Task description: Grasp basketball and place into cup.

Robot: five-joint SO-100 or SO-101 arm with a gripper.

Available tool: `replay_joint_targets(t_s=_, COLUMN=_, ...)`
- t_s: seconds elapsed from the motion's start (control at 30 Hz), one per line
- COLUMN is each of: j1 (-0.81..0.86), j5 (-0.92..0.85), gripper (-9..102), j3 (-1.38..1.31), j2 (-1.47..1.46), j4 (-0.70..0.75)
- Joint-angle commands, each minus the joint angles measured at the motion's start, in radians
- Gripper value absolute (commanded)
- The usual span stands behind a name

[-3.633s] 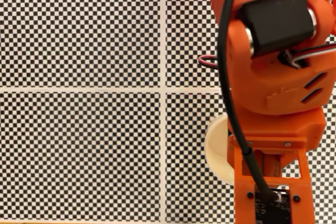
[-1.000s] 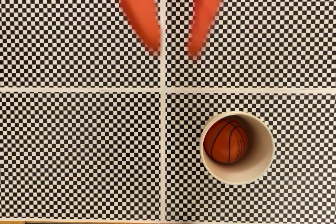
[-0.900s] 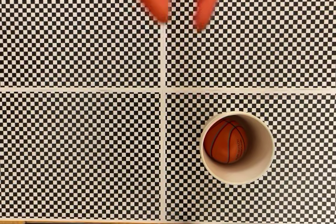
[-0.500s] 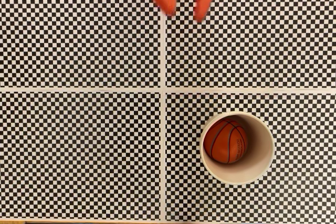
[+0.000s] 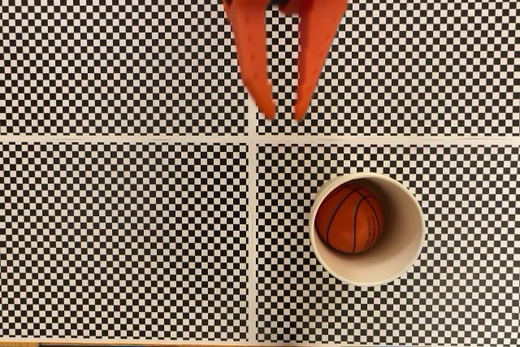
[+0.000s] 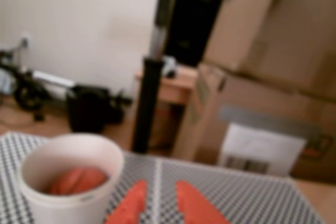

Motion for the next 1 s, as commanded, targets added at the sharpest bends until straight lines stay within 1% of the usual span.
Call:
replay_joint_targets(t_s=0.0, j1=0.028, j5=-0.003, gripper=0, j3=0.043, j2=0.008, j4=-0.017)
replay_joint_targets(t_s=0.1, j1=0.035, j5=-0.012, gripper=0, j3=0.043, j2=0.008, j4=0.012)
replay_joint_targets(t_s=0.2, j1=0.037, j5=0.011, gripper=0, j3=0.043, j2=0.008, j4=0.084)
replay_joint_targets(t_s=0.43, j1=0.031, j5=0.1, gripper=0, j3=0.043, j2=0.008, j4=0.4)
replay_joint_targets(t_s=0.67, j1=0.023, j5=0.144, gripper=0, j3=0.043, j2=0.009, j4=0.723)
replay_joint_targets(t_s=0.8, j1=0.026, j5=0.161, gripper=0, j3=0.043, j2=0.009, j4=0.865)
replay_joint_targets(t_s=0.97, j1=0.031, j5=0.19, gripper=0, j3=0.043, j2=0.009, j4=0.986)
